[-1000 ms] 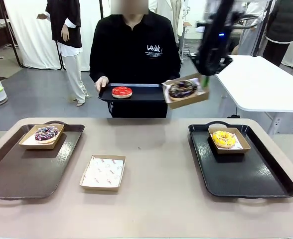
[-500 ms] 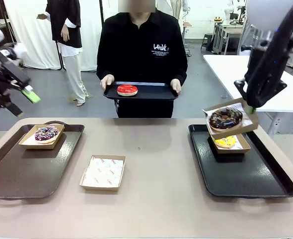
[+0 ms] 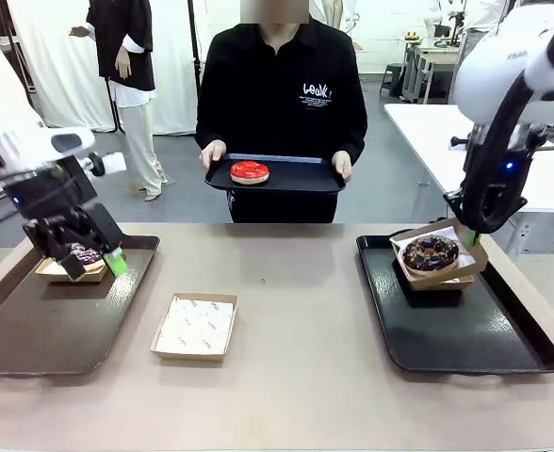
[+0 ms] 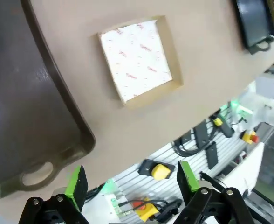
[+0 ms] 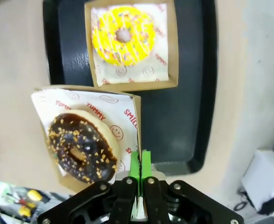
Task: Individually package the donuts and arrange them on the tray.
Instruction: Place the picked Paper togo box on the Handle tray while simultaneously picking up another Paper togo box from the table with the other hand.
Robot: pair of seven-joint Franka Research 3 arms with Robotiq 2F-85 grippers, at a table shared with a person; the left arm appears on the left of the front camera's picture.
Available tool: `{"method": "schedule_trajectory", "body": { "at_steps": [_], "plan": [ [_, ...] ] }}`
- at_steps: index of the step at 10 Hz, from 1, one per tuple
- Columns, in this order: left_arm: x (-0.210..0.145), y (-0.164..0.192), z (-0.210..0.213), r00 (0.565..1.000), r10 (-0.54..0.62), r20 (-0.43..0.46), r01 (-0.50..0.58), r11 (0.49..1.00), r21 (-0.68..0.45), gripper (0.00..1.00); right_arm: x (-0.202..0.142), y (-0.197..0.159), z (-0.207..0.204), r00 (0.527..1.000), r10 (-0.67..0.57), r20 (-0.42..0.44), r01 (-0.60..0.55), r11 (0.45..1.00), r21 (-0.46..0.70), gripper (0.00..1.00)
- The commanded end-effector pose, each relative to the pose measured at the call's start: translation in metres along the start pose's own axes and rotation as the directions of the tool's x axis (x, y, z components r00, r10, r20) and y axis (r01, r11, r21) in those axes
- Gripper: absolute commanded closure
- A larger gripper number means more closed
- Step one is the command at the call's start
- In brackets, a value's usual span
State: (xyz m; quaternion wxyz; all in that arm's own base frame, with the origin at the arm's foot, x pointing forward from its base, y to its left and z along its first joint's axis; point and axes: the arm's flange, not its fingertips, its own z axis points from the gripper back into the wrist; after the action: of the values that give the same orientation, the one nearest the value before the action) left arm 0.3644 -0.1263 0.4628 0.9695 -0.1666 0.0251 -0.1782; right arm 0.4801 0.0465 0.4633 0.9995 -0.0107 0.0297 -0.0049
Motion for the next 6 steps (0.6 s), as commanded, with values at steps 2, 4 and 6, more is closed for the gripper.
{"method": "schedule_trajectory", "body": {
  "at_steps": [2,4,6],
  "plan": [
    [0.016,0.009,-0.034,0.998,0.067,0.002,-0.067,0.995,0.072,0.0,0.02,0.002,-0.018,0.995,0.088,-0.037,-0.087,0.996,0.033,0.99],
    [0.02,0.009,-0.057,0.996,0.082,0.032,-0.085,0.988,0.126,0.0,0.021,0.005,-0.02,0.994,0.107,-0.012,-0.107,0.994,0.038,0.99],
    [0.028,0.012,-0.075,0.993,0.094,0.074,-0.106,0.978,0.177,0.0,0.017,0.004,-0.028,0.996,0.075,-0.043,-0.075,0.997,0.008,0.99]
  ]
}}
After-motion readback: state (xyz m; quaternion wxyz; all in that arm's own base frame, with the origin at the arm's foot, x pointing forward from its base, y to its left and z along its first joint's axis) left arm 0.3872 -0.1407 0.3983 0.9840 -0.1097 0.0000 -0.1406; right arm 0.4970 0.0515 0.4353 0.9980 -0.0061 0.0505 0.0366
